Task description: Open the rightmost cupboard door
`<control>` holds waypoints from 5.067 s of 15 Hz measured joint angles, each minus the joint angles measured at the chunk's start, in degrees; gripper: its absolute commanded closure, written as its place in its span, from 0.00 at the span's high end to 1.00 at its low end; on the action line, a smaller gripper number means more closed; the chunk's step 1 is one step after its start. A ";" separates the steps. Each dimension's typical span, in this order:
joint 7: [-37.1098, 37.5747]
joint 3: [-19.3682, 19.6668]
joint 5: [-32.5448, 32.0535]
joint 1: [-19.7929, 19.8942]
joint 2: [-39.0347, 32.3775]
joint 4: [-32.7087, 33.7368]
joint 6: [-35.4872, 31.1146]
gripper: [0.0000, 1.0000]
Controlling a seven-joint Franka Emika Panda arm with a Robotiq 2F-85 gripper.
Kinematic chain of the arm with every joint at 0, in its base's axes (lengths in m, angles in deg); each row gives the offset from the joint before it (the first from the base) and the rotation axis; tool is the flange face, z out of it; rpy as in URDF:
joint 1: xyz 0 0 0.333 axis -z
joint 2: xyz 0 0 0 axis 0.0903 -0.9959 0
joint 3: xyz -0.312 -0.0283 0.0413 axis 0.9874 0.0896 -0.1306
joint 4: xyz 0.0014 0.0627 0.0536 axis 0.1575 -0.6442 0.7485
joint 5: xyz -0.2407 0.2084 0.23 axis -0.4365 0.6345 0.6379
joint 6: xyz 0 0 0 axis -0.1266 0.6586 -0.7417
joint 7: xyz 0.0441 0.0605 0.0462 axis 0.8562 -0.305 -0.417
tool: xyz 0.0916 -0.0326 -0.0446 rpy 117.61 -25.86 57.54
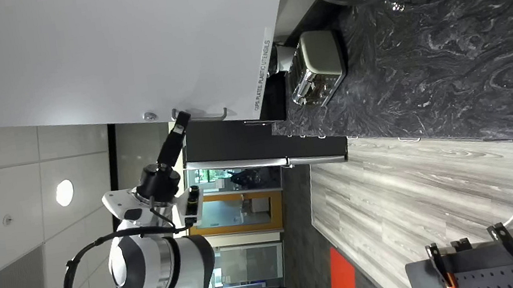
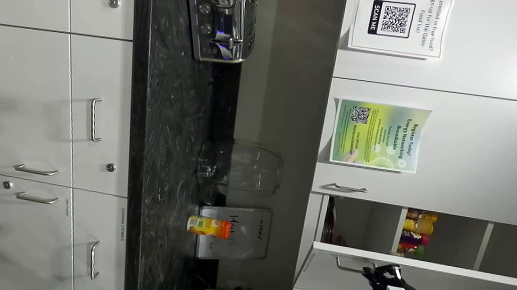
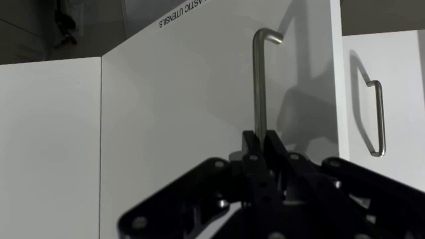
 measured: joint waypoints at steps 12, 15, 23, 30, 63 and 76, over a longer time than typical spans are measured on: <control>-8.08 1.53 5.32 1.23 7.43 -4.82 0.00 0.02; -10.48 1.86 6.78 2.32 10.21 -6.60 0.01 0.02; -16.89 2.39 10.94 7.24 17.37 -10.89 0.12 0.02; -21.20 2.62 16.13 10.73 19.85 -12.46 -0.94 0.46; -52.73 14.27 39.85 12.06 22.83 -8.61 6.91 1.00; -53.39 12.32 43.60 7.10 26.16 2.11 12.28 1.00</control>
